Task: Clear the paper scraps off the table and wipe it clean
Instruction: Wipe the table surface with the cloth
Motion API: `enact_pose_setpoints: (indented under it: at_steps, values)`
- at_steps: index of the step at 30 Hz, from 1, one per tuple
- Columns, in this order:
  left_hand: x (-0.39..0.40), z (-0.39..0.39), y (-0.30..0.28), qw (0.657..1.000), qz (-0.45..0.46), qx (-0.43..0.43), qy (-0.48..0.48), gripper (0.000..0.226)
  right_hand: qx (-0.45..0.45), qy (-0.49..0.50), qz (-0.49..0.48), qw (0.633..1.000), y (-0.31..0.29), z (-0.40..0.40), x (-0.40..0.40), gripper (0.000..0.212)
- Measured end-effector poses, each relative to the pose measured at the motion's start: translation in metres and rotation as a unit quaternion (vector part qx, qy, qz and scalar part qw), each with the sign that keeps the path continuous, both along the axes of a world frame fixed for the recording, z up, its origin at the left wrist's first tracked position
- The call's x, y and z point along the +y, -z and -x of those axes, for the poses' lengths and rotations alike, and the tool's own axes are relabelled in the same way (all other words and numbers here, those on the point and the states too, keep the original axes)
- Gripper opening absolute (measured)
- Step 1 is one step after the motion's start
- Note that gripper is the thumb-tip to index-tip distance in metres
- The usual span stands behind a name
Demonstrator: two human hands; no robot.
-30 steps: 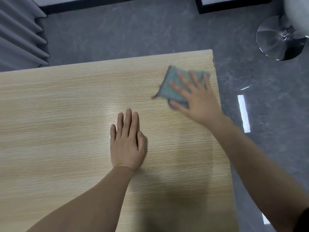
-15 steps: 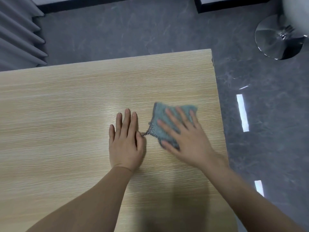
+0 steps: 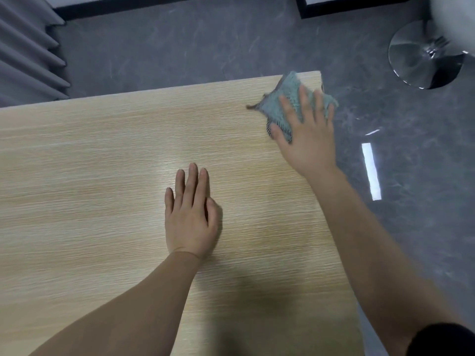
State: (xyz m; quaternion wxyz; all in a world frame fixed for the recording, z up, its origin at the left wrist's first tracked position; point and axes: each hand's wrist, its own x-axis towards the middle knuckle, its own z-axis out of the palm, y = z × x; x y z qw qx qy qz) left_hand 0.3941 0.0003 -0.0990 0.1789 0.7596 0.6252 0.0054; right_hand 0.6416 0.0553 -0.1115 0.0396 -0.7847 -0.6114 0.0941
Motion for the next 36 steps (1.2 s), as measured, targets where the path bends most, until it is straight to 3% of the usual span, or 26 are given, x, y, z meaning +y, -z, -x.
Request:
enact_pose_setpoints:
  at_steps: [7, 10, 12, 17, 21, 27, 31, 34, 36]
  values:
    - [0.0, 0.001, 0.001, 1.0, -0.007, -0.003, 0.002, 0.059, 0.011, -0.176, 0.022, 0.984, -0.007, 0.064, -0.122, 0.06]
    - [0.0, 0.001, 0.002, 1.0, -0.01, -0.001, 0.006, 0.059, 0.012, -0.249, 0.027, 0.968, -0.006, 0.052, -0.134, 0.06]
    - [0.0, 0.001, 0.001, 1.0, -0.007, -0.003, -0.001, 0.06, 0.011, -0.234, 0.023, 0.972, -0.002, 0.029, -0.114, 0.06]
    - [-0.001, 0.0, 0.0, 1.0, -0.008, -0.008, -0.001, 0.06, 0.019, -0.049, 0.021, 0.998, 0.0, -0.021, -0.035, 0.062]
    - [-0.001, 0.001, 0.001, 1.0, -0.011, -0.013, -0.005, 0.058, 0.056, 0.029, 0.013, 0.998, -0.002, -0.02, -0.015, 0.06]
    - [-0.001, 0.001, 0.001, 1.0, -0.013, -0.01, -0.002, 0.059, 0.017, -0.055, 0.012, 0.998, -0.004, 0.024, -0.106, 0.06]
    - [-0.001, 0.001, 0.001, 1.0, -0.017, -0.01, -0.003, 0.06, 0.013, -0.206, 0.035, 0.978, -0.01, 0.059, -0.17, 0.061]
    - [0.0, 0.001, 0.002, 1.0, -0.017, -0.01, -0.002, 0.06, 0.007, -0.264, 0.037, 0.964, -0.006, 0.045, -0.161, 0.062]
    - [0.0, 0.001, 0.002, 1.0, -0.014, -0.01, -0.002, 0.06, 0.008, -0.232, 0.027, 0.972, -0.002, 0.029, -0.132, 0.062]
